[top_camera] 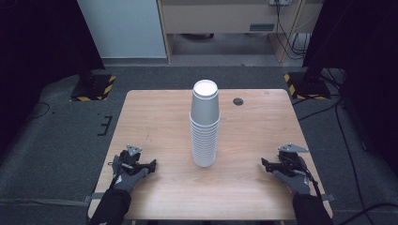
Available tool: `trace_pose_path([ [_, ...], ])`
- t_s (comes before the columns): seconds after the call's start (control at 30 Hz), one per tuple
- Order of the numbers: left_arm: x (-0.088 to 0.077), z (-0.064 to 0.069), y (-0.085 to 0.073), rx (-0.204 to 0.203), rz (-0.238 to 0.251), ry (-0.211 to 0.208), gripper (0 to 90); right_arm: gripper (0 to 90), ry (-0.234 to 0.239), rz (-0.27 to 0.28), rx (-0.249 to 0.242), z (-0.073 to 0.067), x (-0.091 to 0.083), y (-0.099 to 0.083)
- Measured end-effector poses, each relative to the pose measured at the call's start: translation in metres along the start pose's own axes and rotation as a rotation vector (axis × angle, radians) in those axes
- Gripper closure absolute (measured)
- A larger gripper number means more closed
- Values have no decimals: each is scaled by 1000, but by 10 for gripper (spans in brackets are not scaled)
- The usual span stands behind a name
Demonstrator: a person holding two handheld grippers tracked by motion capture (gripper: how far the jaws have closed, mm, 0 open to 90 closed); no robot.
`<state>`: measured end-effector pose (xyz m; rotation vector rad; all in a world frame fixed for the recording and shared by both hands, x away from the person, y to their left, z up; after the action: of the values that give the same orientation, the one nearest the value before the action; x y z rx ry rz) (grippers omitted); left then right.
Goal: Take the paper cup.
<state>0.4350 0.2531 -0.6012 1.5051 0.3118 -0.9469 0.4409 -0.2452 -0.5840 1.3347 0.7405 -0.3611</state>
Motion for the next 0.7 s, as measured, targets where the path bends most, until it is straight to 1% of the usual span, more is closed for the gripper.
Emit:
trace_pose_path([
  [0.03, 0, 0, 0, 0, 0, 0, 6, 154, 0, 0, 0, 0, 0, 0],
  [0.07, 0, 0, 0, -2, 0, 2, 6, 156, 9, 15, 1, 0, -3, 3],
  [0.13, 0, 0, 0, -4, 0, 3, 4, 157, 12, 34, 17, 1, -6, 7],
  [0.23, 0, 0, 0, -4, 1, 4, 4, 157, 18, 69, 24, 1, -12, 13],
  [0.27, 0, 0, 0, -4, 1, 4, 4, 157, 18, 69, 24, 1, -12, 13],
  [0.3, 0, 0, 0, -3, 1, 4, 5, 160, 30, 98, 32, 0, -18, 18],
  [0.33, 0, 0, 0, -3, 1, 4, 5, 160, 30, 109, 36, 0, -20, 20],
  [0.37, 0, 0, 0, -3, 1, 4, 5, 160, 30, 109, 36, 0, -20, 20],
  [0.4, 0, 1, 0, -4, 1, 4, 4, 167, 40, 132, 40, 0, -25, 26],
  [0.53, 0, 1, 0, -5, 0, 4, 2, 170, 55, 165, 51, -2, -33, 36],
  [0.57, 0, 1, 0, -5, 0, 4, 2, 170, 55, 165, 51, -2, -33, 36],
  [0.6, 0, 1, 0, -5, 0, 4, 2, 171, 62, 183, 55, -3, -37, 42],
  [0.7, 0, 1, 0, -6, 0, 4, 2, 171, 76, 207, 62, -7, -42, 50],
])
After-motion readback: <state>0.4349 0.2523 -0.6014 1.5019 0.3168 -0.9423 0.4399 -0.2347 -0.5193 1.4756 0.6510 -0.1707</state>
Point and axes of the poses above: each handheld gripper's, and its own axes: x roughly forward along the jaws, y roughly out of its top, z roughly to its right, the point moved 9 cm from there along x, roughly forward along the jaws, and after that the axes turned 9 degrees about -y, right-handed, at the moved point
